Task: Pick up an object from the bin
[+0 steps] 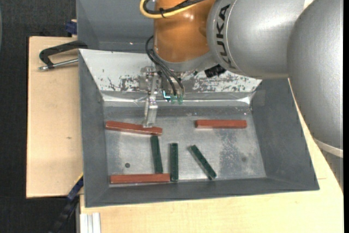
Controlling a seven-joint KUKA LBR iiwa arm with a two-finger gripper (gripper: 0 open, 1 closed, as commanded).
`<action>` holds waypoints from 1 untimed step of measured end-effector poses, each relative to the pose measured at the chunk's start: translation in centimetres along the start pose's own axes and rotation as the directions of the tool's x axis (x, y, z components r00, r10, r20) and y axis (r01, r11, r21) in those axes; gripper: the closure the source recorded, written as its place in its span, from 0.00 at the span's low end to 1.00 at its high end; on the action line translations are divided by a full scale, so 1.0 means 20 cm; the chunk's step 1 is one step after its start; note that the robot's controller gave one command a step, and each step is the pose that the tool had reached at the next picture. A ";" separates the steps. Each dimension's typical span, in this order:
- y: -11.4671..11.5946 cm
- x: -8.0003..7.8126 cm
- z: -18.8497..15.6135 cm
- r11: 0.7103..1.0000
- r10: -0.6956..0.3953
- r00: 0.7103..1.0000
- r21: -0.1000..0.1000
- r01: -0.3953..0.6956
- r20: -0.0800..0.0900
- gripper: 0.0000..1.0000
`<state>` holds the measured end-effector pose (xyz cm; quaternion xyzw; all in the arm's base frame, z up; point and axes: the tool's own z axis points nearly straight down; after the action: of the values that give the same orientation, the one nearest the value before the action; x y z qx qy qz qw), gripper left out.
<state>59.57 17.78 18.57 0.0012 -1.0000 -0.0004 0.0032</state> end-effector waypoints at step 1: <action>0.00 -0.01 -0.03 1.000 0.002 1.000 -0.002 -0.002 0.009 0.00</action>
Offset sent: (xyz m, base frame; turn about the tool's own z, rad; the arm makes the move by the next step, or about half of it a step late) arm -0.0428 0.0365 -0.1076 0.1692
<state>59.76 17.72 19.08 0.0002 -1.0000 -0.0013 -0.0011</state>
